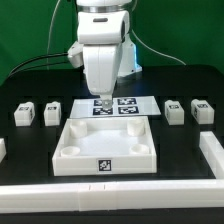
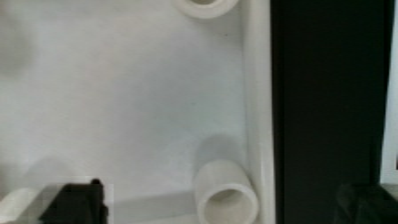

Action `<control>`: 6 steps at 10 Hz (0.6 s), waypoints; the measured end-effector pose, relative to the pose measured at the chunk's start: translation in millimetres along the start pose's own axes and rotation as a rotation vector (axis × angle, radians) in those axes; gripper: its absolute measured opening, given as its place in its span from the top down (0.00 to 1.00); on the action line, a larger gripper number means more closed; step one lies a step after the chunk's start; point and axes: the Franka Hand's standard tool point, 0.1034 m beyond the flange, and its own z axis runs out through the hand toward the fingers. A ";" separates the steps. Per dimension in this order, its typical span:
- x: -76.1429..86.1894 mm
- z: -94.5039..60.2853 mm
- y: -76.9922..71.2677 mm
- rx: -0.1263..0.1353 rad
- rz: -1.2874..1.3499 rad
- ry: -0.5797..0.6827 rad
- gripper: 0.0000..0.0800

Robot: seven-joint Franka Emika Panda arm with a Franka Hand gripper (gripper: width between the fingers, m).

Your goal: Assemble one leg

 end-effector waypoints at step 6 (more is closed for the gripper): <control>0.2 26.2 -29.6 0.073 -0.030 -0.001 0.19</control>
Offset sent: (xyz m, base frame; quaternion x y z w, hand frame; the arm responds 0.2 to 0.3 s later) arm -0.0436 0.0071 -0.0167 -0.0285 0.0077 -0.0462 0.9985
